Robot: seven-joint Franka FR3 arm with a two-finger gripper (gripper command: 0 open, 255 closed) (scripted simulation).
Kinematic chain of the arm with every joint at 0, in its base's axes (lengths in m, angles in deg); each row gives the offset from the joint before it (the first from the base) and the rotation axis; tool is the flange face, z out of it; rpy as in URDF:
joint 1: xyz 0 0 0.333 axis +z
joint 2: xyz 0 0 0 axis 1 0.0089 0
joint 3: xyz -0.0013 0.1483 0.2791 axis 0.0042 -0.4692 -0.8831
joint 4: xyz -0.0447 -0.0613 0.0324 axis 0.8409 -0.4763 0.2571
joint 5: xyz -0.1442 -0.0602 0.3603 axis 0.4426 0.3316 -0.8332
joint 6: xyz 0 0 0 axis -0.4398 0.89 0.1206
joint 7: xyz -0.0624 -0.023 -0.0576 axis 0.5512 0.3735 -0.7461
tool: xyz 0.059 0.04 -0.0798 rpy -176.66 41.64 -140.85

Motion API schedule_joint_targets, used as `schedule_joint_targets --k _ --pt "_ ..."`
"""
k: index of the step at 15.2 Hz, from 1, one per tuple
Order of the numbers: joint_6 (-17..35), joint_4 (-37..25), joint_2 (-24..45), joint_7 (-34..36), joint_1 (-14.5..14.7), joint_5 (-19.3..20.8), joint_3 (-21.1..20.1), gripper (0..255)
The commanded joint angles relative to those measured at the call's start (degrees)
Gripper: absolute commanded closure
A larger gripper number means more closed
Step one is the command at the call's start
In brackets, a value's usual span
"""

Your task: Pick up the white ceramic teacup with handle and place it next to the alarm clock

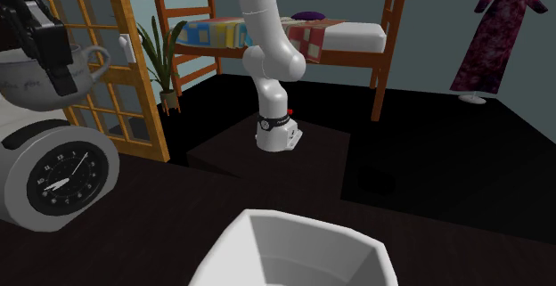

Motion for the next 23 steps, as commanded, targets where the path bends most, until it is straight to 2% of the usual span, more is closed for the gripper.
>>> schedule_joint_targets --k 1,11,23 --pt "0.88 0.49 0.29 -0.91 -0.66 0.06 0.33 255" --pt "9.73 11.54 -1.97 -0.60 -1.81 -0.64 0.44 255" --pt "19.06 21.13 -2.20 0.03 -2.40 -0.55 0.65 255"
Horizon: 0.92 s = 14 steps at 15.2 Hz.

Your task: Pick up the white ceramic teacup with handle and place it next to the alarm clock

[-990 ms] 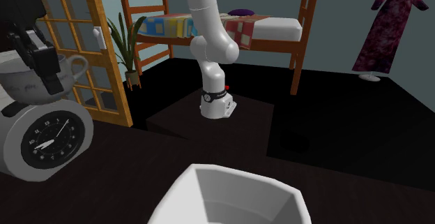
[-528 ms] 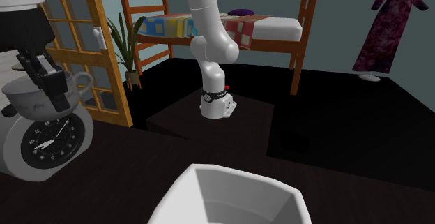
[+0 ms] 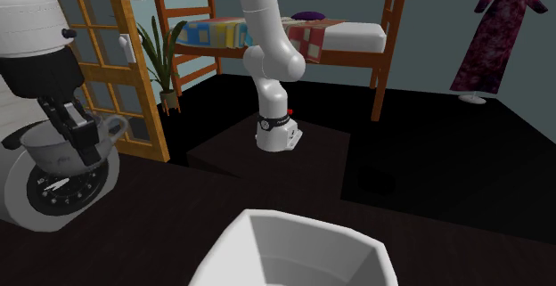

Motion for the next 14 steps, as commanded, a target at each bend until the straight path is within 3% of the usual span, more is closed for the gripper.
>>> schedule_joint_targets --k 1,14 --pt "1.36 0.98 0.35 0.16 0.00 0.15 0.05 255" --pt "10.48 8.14 2.47 1.24 -0.08 1.17 0.44 255"
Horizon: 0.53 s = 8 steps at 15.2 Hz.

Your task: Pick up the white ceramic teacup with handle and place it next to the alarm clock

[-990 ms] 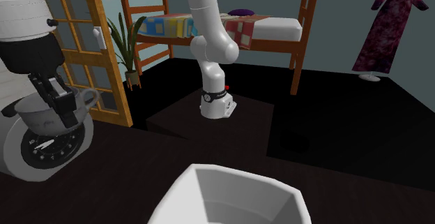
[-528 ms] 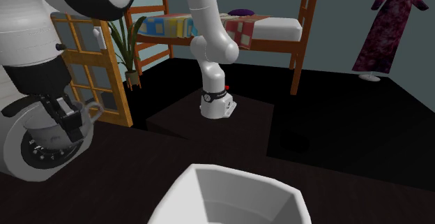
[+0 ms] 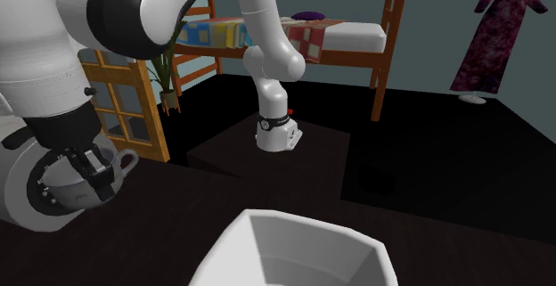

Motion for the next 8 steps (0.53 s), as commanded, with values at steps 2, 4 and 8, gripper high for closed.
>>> schedule_joint_targets --k 2,4,8 --pt "2.05 1.25 0.79 0.34 0.06 0.36 0.12 255" --pt "3.36 2.06 1.34 0.55 0.09 0.61 0.21 255" --pt "5.95 3.52 2.54 1.01 0.19 1.14 0.42 255"
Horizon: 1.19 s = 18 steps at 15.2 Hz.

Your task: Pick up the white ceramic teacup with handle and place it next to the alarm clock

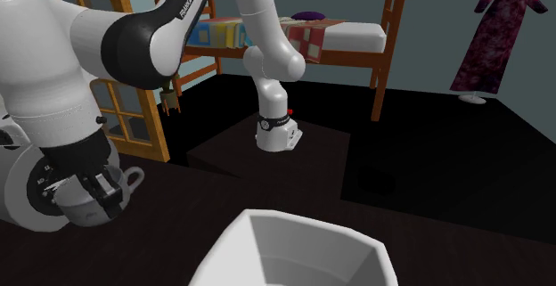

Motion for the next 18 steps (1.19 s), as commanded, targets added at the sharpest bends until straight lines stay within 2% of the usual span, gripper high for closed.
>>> schedule_joint_targets --k 1,10,11,16,18 --pt "1.22 0.49 0.72 0.23 0.08 0.31 0.12 255" --pt "2.29 1.02 1.30 0.43 0.13 0.56 0.23 255" --pt "2.30 1.03 1.29 0.43 0.13 0.56 0.23 0" --pt "2.30 1.02 1.30 0.43 0.13 0.56 0.23 0" --pt "-1.07 -1.15 0.03 0.02 0.16 -0.07 -0.08 0"
